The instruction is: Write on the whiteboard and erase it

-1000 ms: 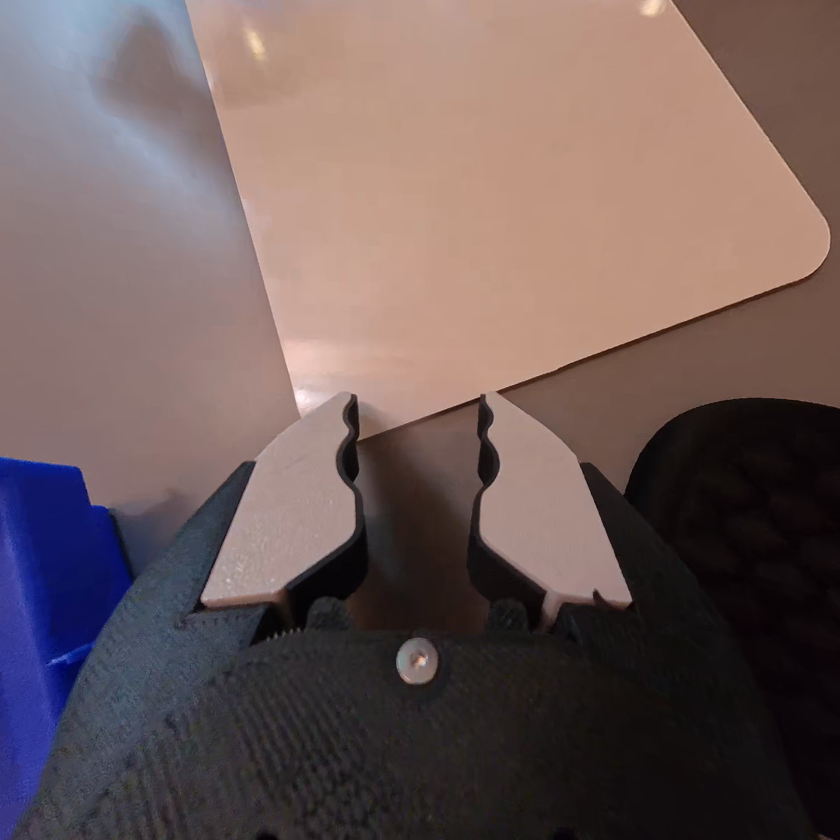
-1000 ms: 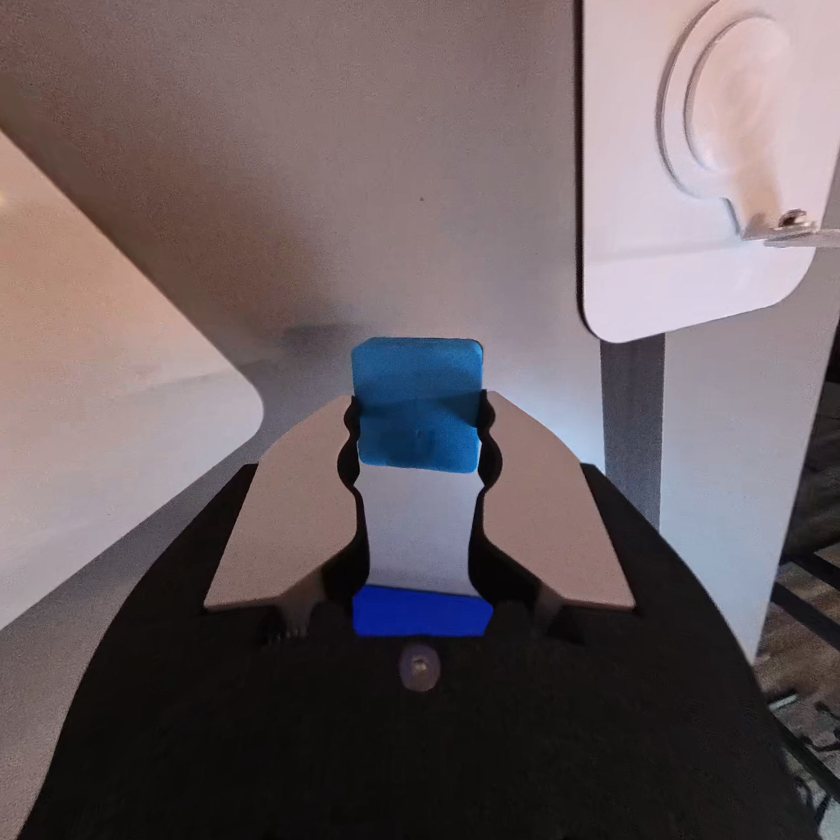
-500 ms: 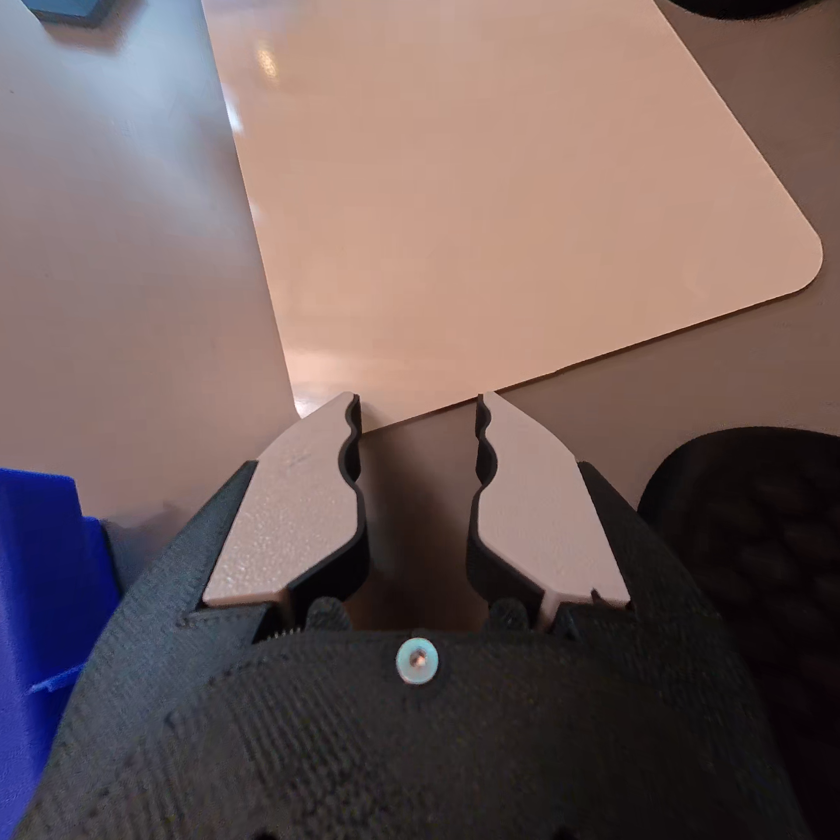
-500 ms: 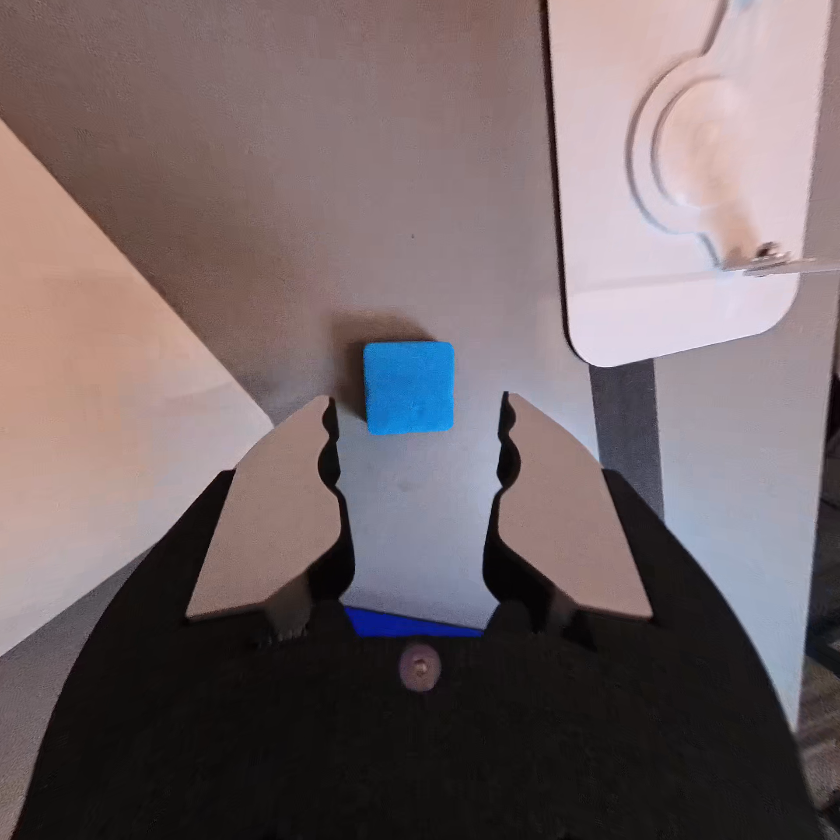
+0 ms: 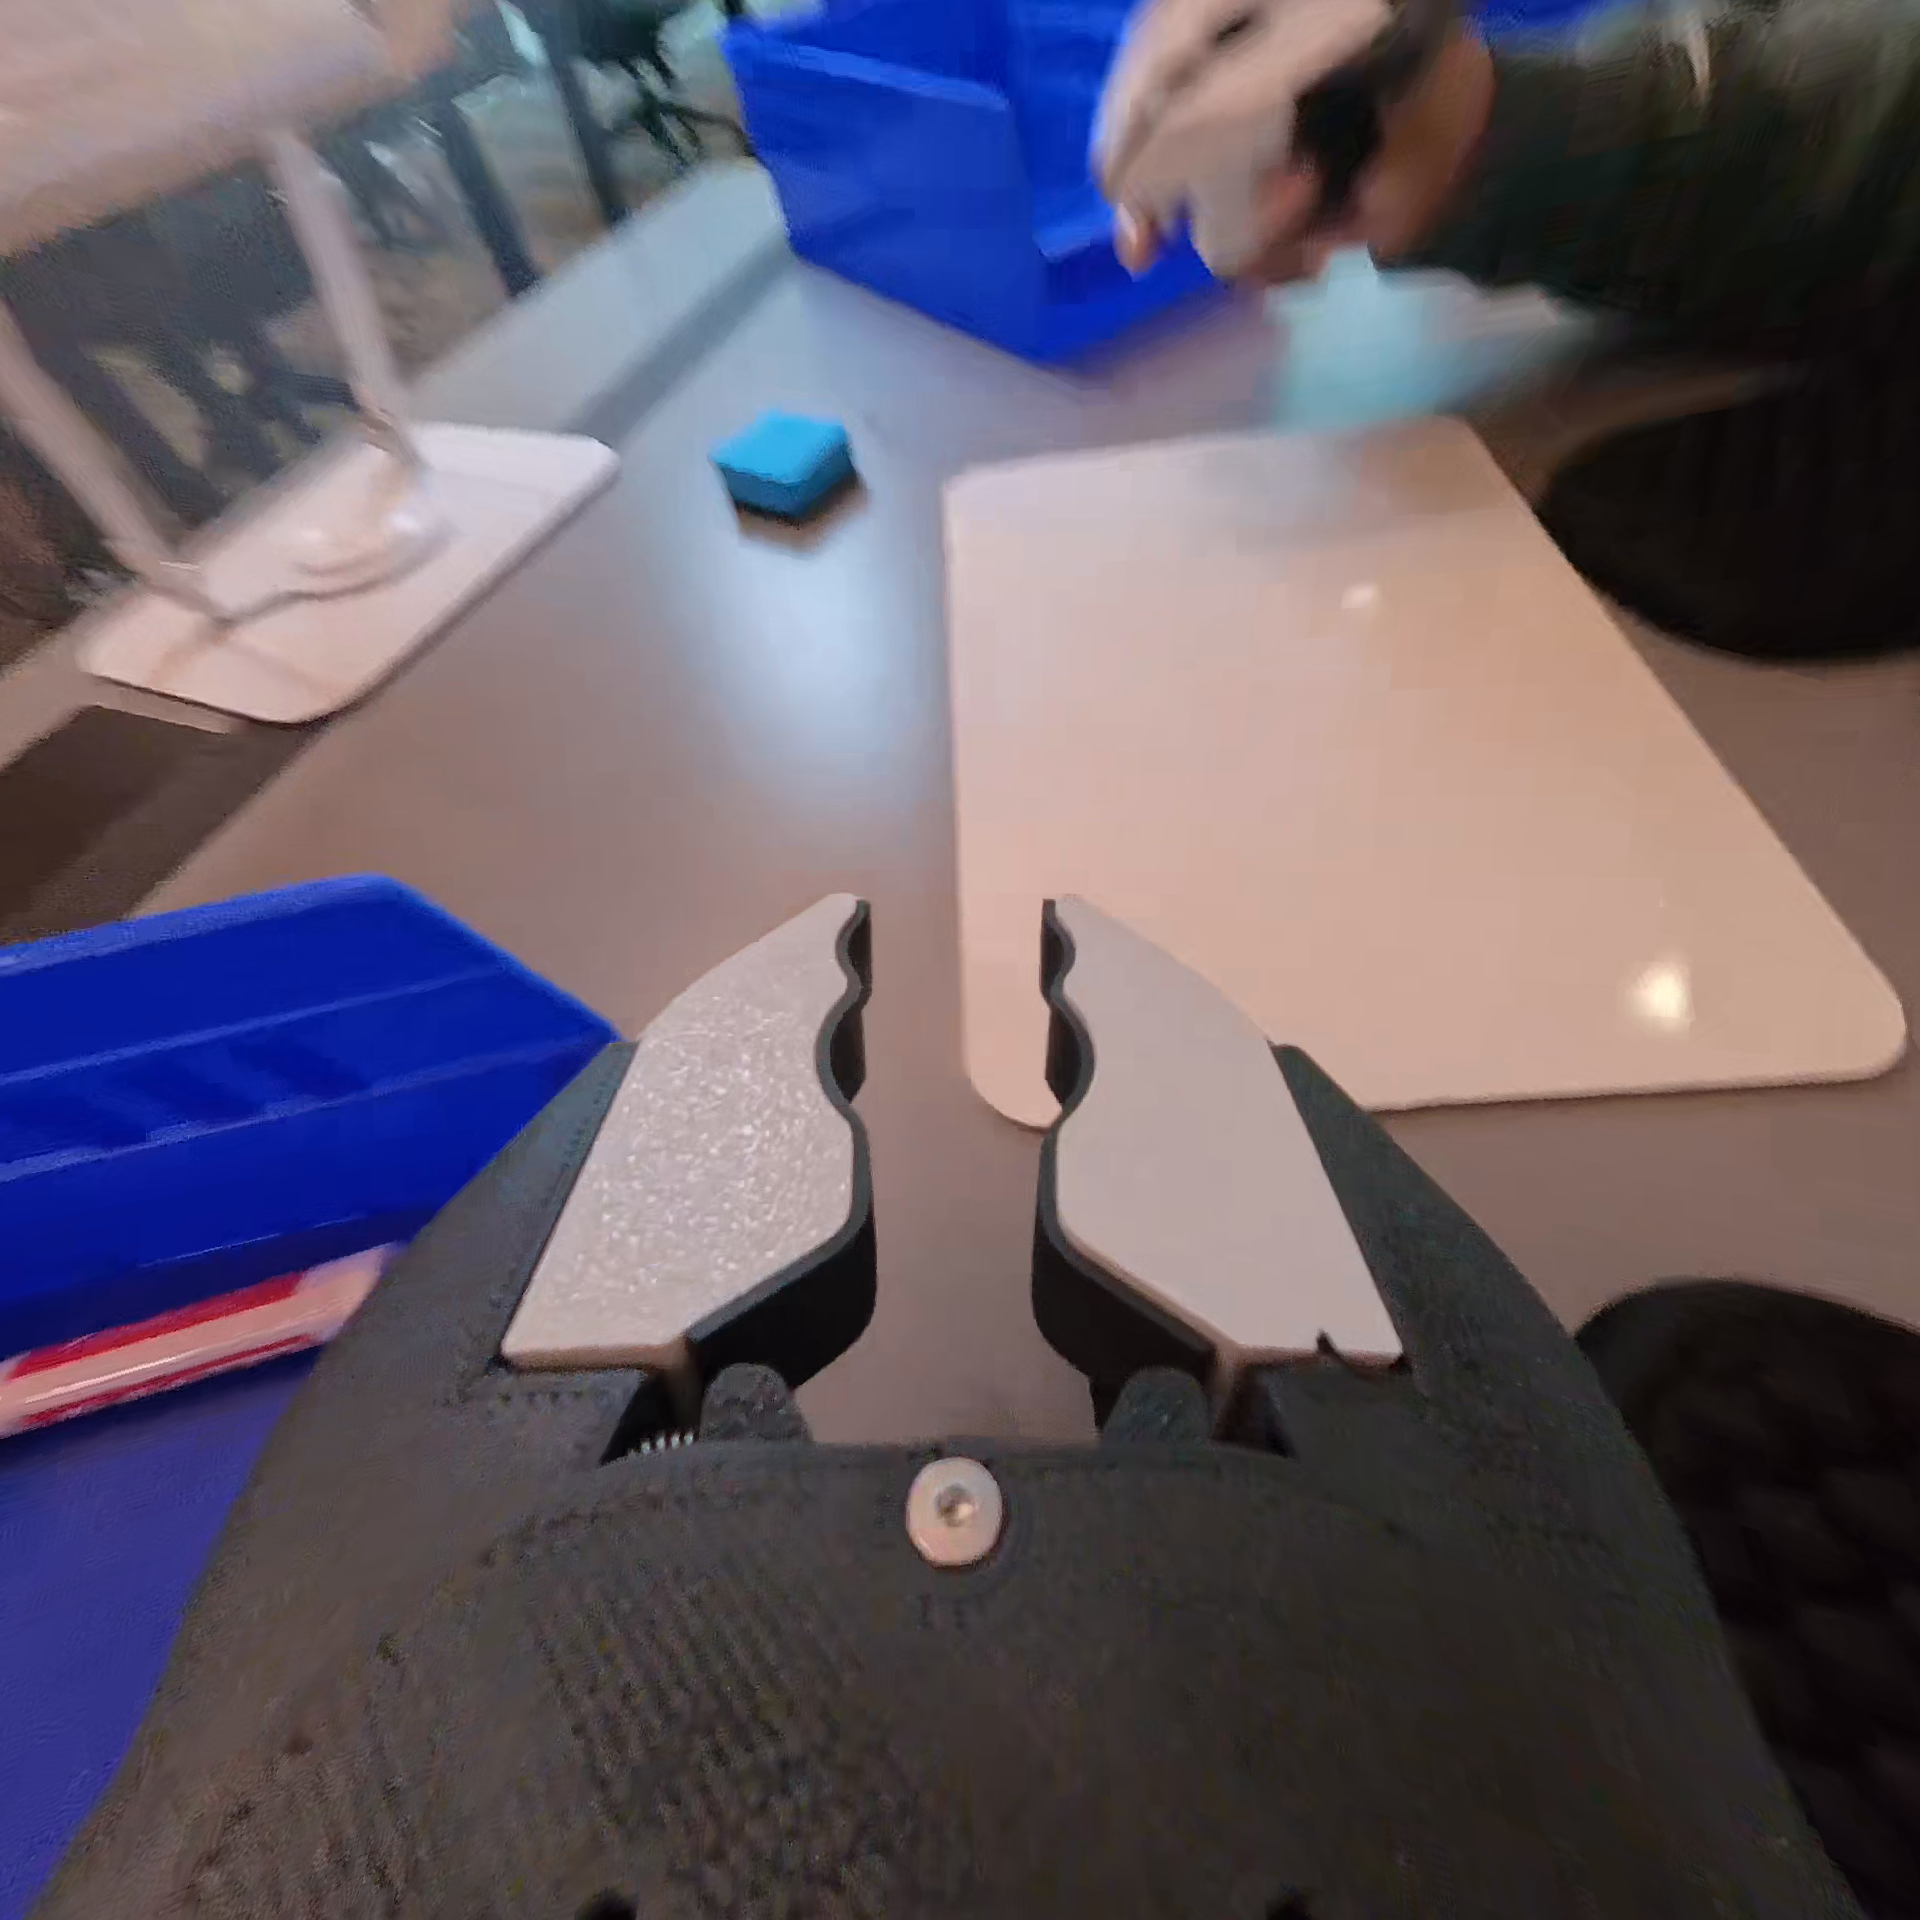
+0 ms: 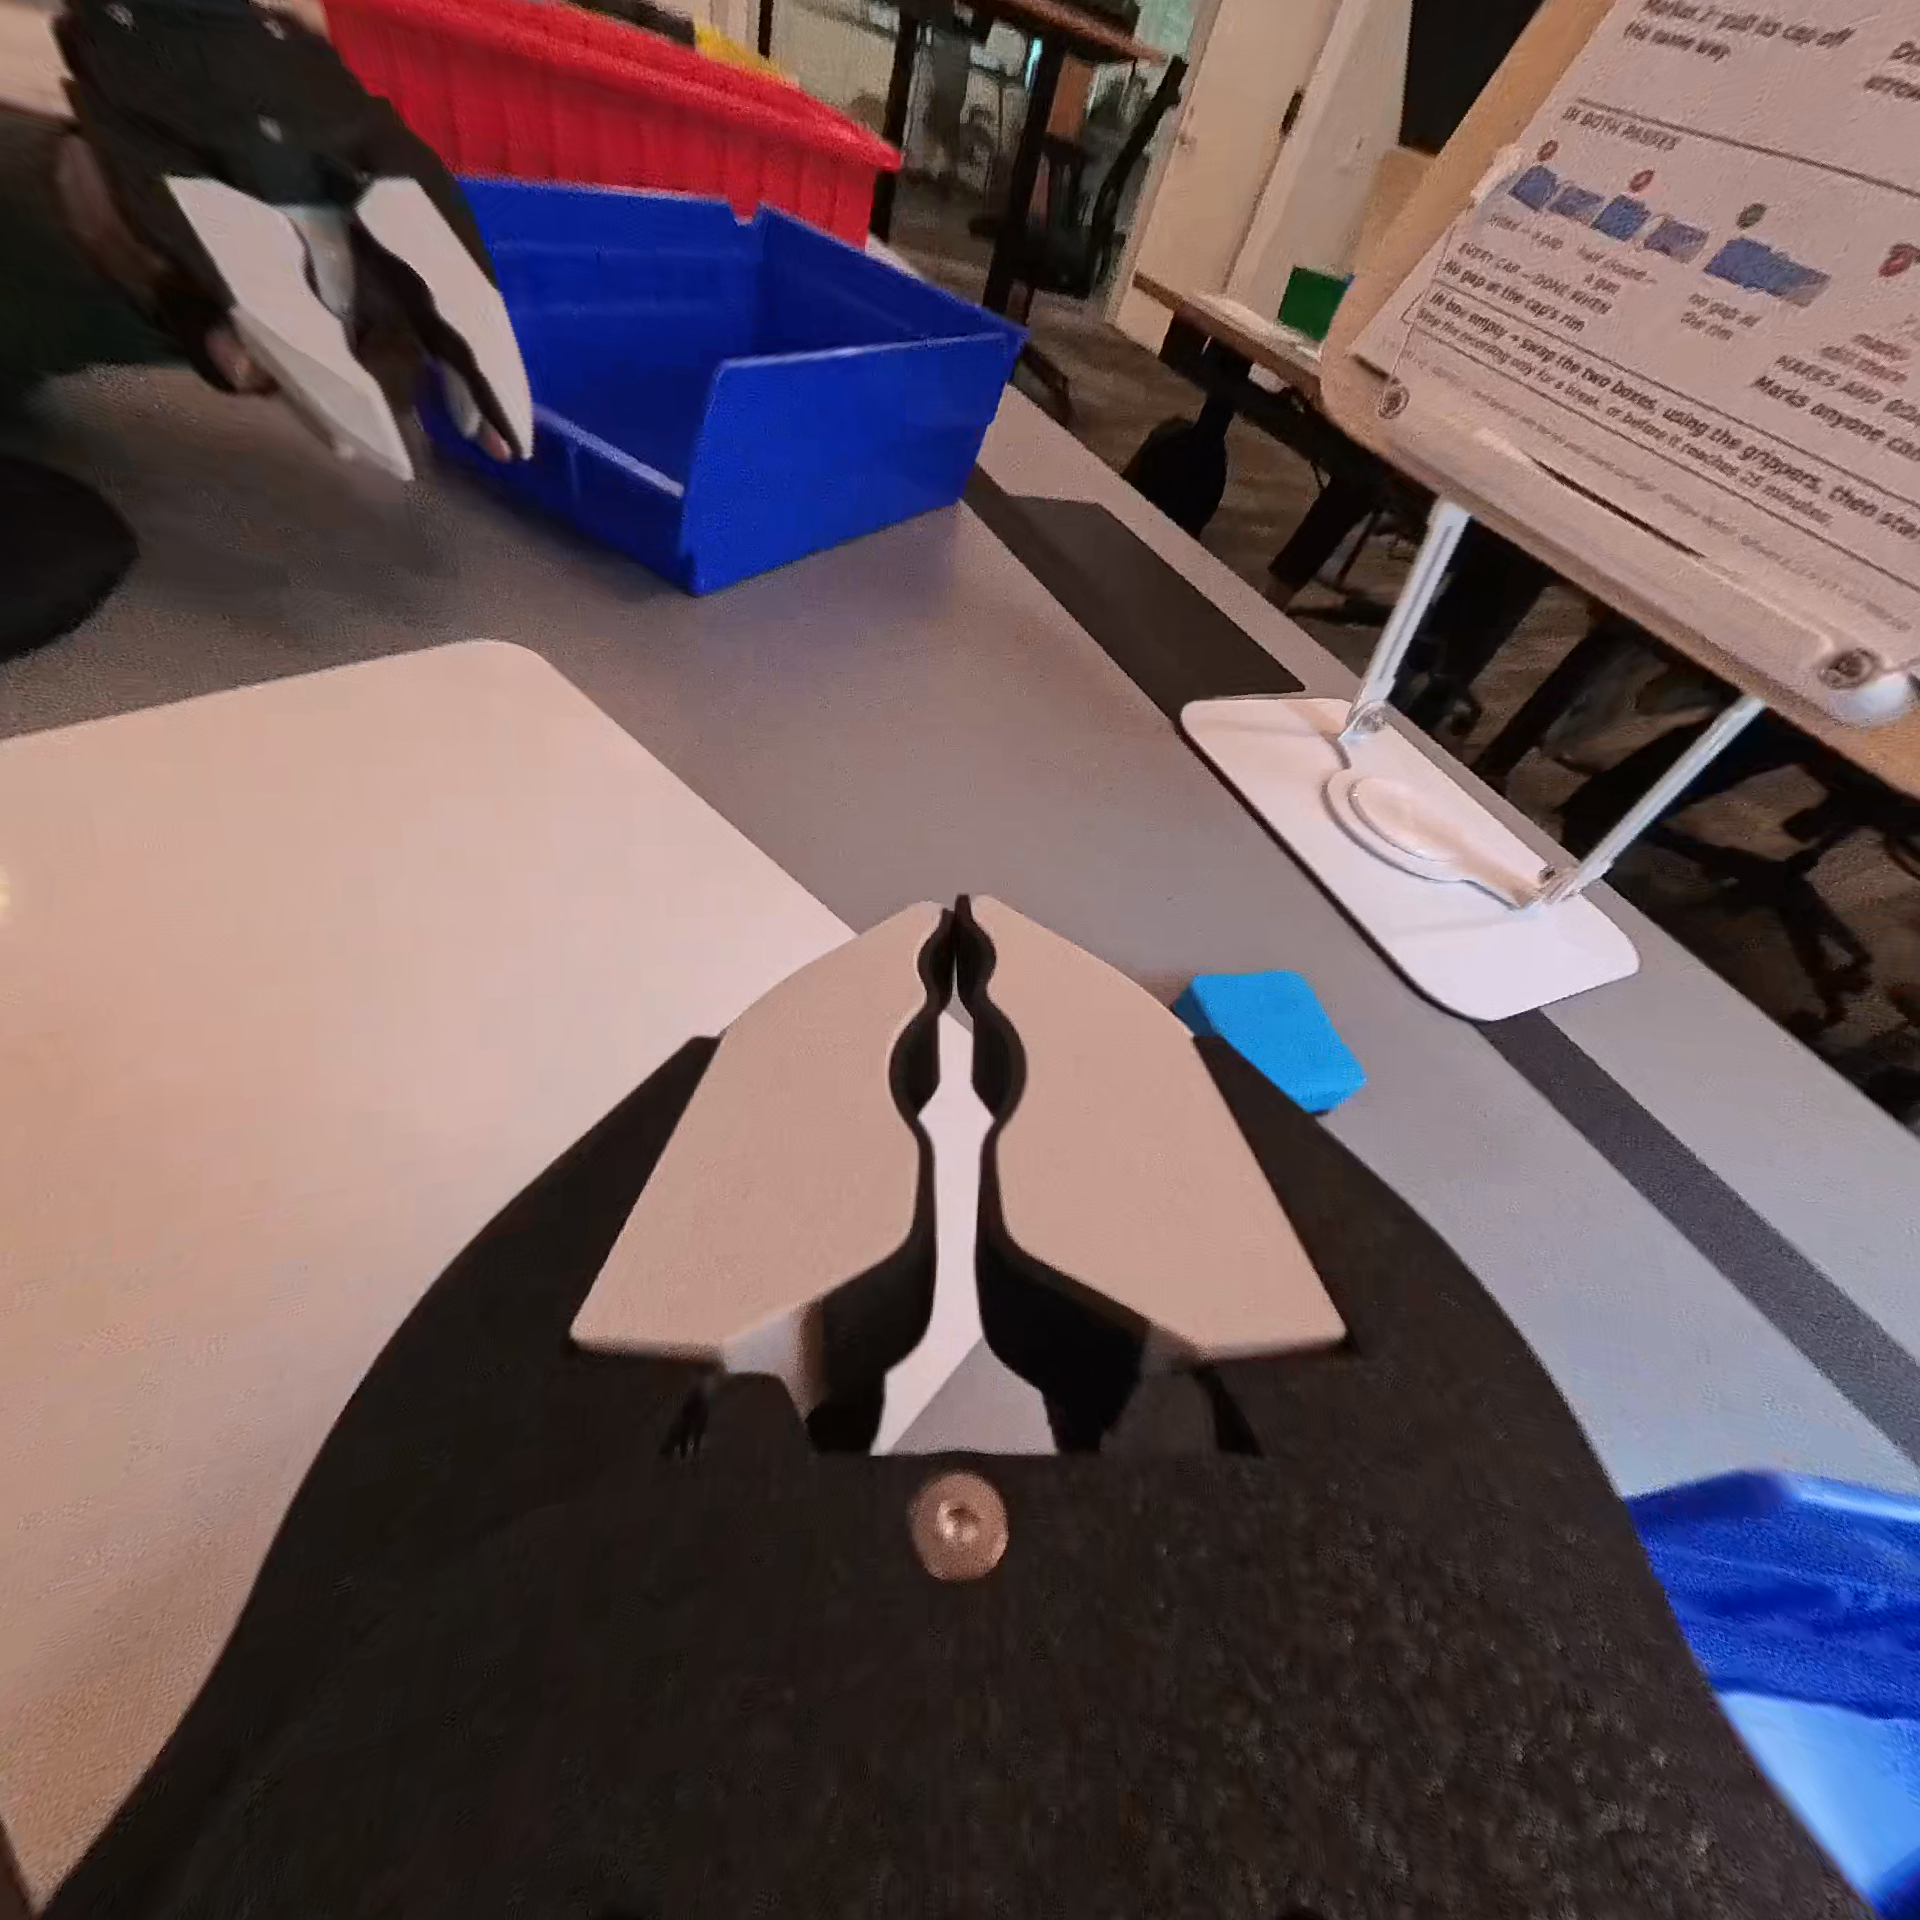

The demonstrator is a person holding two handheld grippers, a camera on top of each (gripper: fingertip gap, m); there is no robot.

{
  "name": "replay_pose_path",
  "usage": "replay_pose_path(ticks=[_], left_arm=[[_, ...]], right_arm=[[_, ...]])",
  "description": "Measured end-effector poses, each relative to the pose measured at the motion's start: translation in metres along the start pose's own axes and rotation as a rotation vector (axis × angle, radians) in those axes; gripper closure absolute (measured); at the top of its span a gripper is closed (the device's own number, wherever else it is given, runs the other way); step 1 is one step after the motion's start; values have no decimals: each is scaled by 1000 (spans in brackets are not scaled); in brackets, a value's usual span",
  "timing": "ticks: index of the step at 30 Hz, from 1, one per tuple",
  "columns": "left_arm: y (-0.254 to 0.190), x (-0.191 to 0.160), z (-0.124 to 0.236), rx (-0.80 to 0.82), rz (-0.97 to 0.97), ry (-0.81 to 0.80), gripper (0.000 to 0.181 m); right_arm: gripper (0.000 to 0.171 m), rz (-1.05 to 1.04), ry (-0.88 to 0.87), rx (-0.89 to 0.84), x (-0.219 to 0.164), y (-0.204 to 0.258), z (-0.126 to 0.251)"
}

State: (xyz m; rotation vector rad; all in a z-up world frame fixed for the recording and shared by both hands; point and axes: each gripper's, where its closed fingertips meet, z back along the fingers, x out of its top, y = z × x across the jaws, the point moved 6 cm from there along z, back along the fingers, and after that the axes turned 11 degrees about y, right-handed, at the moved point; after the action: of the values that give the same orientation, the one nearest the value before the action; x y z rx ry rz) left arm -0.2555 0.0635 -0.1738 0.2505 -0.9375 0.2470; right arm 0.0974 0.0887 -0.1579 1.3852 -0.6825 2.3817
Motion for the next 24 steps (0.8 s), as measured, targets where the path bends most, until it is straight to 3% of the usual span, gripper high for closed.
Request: replay_pose_path(ticks=[4, 7, 9, 13, 17, 24], left_arm=[[33, 15, 30, 213, 118, -115, 179], [65, 11, 43, 396, 108, 92, 177], [87, 12, 51, 534, -55, 277, 179], [120, -1, 45, 426, -404, 690, 166], [148, -32, 24, 192, -469, 890, 150], [160, -56, -15, -29, -696, 1123, 140]], right_arm=[[171, -71, -74, -20, -19, 0, 9], [171, -39, -47, -25, -24, -5, 13], [171, -34, -42, -24, -29, -8, 17], [171, -61, -26, -5, -44, -10, 22], [171, -56, -35, 10, -42, -9, 25], [171, -79, -31, 65, -41, -5, 25]])
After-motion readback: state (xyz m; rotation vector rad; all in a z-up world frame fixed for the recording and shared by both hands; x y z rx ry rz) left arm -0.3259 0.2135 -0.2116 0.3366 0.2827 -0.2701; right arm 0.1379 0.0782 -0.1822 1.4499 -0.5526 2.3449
